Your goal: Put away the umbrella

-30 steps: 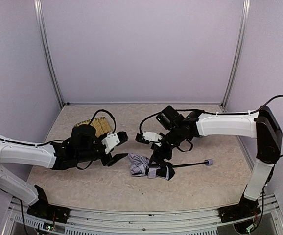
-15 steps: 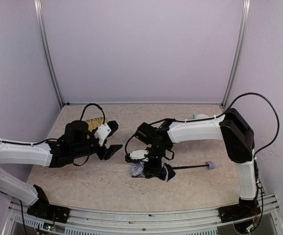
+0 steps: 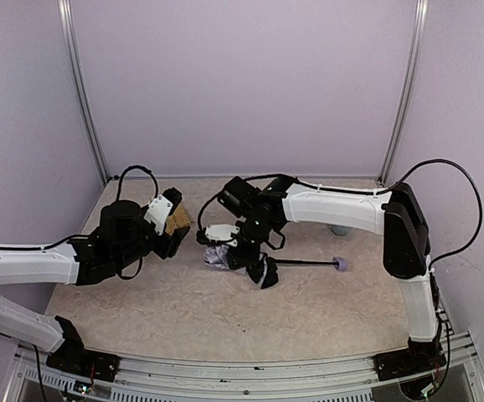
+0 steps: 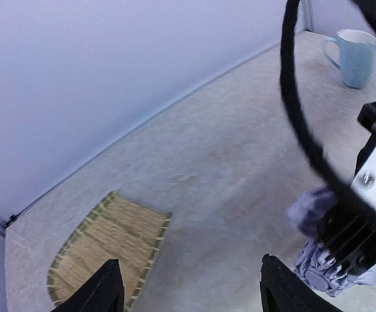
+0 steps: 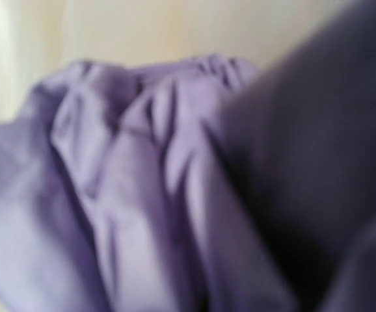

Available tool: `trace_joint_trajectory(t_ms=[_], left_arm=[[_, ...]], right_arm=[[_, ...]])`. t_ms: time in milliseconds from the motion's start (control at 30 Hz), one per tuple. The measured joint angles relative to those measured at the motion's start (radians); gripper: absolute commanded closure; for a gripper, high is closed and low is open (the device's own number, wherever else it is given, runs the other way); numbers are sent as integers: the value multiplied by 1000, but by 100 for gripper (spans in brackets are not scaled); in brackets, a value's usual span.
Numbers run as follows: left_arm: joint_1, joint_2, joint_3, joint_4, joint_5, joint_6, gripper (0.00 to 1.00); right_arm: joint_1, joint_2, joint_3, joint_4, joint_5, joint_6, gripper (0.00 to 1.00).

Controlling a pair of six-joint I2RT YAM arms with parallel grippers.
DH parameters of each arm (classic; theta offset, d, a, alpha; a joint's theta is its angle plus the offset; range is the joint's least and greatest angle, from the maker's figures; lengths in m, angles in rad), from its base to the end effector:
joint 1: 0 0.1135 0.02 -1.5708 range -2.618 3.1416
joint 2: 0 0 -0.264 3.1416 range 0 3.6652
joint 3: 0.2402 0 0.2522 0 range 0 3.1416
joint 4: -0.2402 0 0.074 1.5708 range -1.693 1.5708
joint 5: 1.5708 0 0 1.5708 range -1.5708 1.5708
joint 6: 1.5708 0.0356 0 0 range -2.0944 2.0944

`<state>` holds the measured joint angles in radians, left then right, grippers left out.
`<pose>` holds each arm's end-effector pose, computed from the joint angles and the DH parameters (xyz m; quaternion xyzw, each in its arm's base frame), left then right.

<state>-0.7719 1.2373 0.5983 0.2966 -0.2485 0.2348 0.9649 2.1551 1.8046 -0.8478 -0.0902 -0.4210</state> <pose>0.1983 -0.1808 0.2286 0.3286 0.7448 -0.0541 0.5782 0.2571 0.3768 0.2040 -0.6335 0.7500 0.0924 0.1663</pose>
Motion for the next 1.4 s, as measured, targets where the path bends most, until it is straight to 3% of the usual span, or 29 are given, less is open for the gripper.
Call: trace_joint_trajectory(t_ms=[100, 200, 367, 567, 667, 833, 900, 1000, 1067, 1400], left_arm=[[18, -83, 18, -27, -177, -36, 28], [32, -204, 25, -27, -307, -60, 24], [45, -359, 10, 3, -378, -79, 24], [47, -371, 4, -50, -392, -119, 25], [47, -369, 4, -73, -386, -139, 25], [47, -369, 4, -101, -380, -168, 25], [47, -368, 4, -108, -372, -172, 26], [48, -360, 4, -109, -360, -176, 26], [49, -346, 4, -114, -358, -179, 26], [49, -298, 4, -131, -314, -180, 26]], right_arm=[[-19, 24, 267, 42, -9, 16, 100], [-53, 14, 490, 216, -28, 53, 100], [-110, -168, 452, 769, -107, 165, 100], [-65, -266, 472, 1275, -233, 316, 100], [-34, -314, 377, 1449, -277, 371, 100], [-39, -386, -215, 1773, -259, 396, 100], [-49, -279, -383, 1815, -234, 419, 100], [-64, 40, -574, 1782, -201, 495, 100], [-71, 176, -658, 1902, -189, 501, 100], [-71, -27, -703, 1566, -116, 542, 100]])
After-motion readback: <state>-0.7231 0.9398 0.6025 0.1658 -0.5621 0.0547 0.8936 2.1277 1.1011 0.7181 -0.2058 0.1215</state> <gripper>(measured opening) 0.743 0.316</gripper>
